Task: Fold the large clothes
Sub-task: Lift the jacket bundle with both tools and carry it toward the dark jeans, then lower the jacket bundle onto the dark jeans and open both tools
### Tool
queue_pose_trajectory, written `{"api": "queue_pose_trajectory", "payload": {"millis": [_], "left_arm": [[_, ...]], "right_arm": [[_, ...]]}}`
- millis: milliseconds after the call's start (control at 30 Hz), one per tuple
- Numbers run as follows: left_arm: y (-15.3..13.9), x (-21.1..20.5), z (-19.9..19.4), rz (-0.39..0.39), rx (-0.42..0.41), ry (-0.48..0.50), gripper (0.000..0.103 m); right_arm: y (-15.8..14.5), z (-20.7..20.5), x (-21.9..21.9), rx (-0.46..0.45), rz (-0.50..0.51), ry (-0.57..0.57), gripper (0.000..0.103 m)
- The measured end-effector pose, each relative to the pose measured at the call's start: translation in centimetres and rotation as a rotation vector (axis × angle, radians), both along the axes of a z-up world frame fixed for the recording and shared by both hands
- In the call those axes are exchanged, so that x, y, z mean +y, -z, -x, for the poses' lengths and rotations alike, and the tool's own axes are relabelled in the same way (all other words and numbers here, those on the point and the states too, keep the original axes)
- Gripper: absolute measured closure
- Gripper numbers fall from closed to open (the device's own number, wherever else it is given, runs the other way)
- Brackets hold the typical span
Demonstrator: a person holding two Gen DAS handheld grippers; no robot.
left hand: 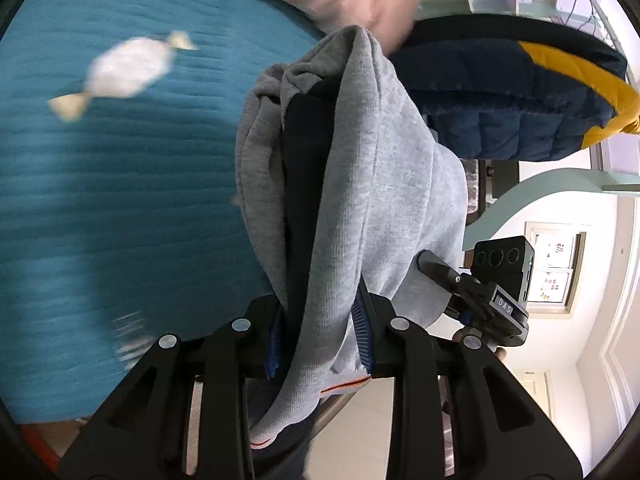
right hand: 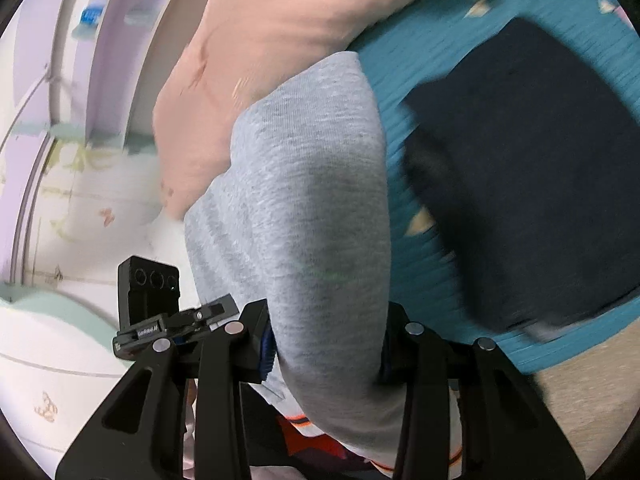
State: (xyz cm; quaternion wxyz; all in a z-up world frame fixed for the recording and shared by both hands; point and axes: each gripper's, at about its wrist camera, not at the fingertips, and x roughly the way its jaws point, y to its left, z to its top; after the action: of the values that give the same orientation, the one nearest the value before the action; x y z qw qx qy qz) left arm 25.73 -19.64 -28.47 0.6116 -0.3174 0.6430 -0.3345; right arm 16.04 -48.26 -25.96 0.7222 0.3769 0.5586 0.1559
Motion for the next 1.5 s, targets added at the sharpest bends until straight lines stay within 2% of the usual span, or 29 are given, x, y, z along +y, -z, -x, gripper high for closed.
{"api": "queue_pose_trajectory", "payload": {"millis": [167,267,333,400,433,500,533,567,633,667,733,900,1000,1100,1167,1200,1233,1300,1367,1433,1467,1500], "left_arm": [[-0.2,-8.0,-2.1,0.067,0.019,-0.018,0.075],[0.6,-12.1,-2.8,0.099,0.024,-0.039,0.075],[1.8,-13.9,-2.9,0.110,0.040,-0.064,0.075],[3.8,-15.1,-2.9,0.081,0.055,-0.094,0.074],[5.2,-15.9,-2.9,0.043,0.054,-0.110,0.074],[8.8,-17.5,-2.9,-0.134,0.049,-0.111,0.070],[10.5,-18.1,-2.8,-0.222,0.062,-0.094,0.070],[11.9,-18.4,-2.5,-0.252,0.071,-0.088,0.070],[14.0,-17.2,-2.1,-0.134,0.107,-0.162,0.070],[14.4,-16.7,-2.1,-0.107,0.120,-0.172,0.070],[14.0,-16.8,-2.3,-0.118,0.104,-0.139,0.070],[11.7,-17.4,-2.9,-0.169,0.113,-0.111,0.070],[9.0,-17.0,-1.4,-0.259,0.065,-0.073,0.070],[5.5,-16.8,-1.0,-0.262,0.000,-0.104,0.069],[3.1,-17.7,-0.7,-0.281,-0.079,-0.082,0.067],[2.7,-17.8,-0.5,-0.272,-0.103,-0.070,0.067],[2.1,-18.4,-0.2,-0.259,-0.132,-0.052,0.067],[2.2,-19.3,0.4,-0.284,-0.167,-0.027,0.068],[3.3,-20.4,1.4,-0.314,-0.186,0.013,0.069],[5.0,-21.8,1.7,-0.373,-0.172,0.050,0.087],[6.5,-22.1,1.7,-0.437,-0.165,0.058,0.090],[7.5,-22.3,1.7,-0.480,-0.162,0.056,0.096]], "right_arm": [[-2.6,-2.0,-7.3,-0.006,0.086,0.026,0.065],[-2.9,-2.4,-12.3,0.007,0.118,0.034,0.064],[-2.5,-3.2,-13.8,0.012,0.131,0.061,0.062],[-0.7,-4.2,-15.1,0.040,0.159,0.069,0.062],[1.2,-4.5,-15.9,0.082,0.172,0.094,0.062],[4.6,-4.3,-16.9,0.143,0.222,0.095,0.062],[7.6,-4.3,-16.7,0.201,0.273,0.094,0.062],[9.8,-4.0,-16.5,0.243,0.312,0.109,0.062],[11.9,-3.3,-16.5,0.227,0.297,0.186,0.059],[12.2,-2.9,-16.9,0.217,0.261,0.206,0.059],[12.1,-2.2,-17.4,0.207,0.224,0.199,0.059],[9.6,-0.9,-18.4,0.217,0.255,0.222,0.052],[6.1,-1.7,-18.2,0.193,0.301,0.243,0.048],[3.1,-0.4,-18.8,0.090,0.336,0.284,0.047],[0.2,1.1,-18.9,-0.019,0.362,0.303,0.047],[-0.4,1.5,-18.8,-0.043,0.366,0.303,0.049],[-0.8,1.6,-18.5,-0.059,0.360,0.286,0.067],[-0.7,1.4,-17.2,-0.053,0.319,0.213,0.087],[1.2,0.7,-15.9,0.001,0.341,0.159,0.094],[3.6,0.6,-15.5,0.071,0.351,0.147,0.102],[5.5,0.6,-15.8,0.122,0.377,0.162,0.103],[6.6,0.6,-16.2,0.142,0.432,0.175,0.103]]}}
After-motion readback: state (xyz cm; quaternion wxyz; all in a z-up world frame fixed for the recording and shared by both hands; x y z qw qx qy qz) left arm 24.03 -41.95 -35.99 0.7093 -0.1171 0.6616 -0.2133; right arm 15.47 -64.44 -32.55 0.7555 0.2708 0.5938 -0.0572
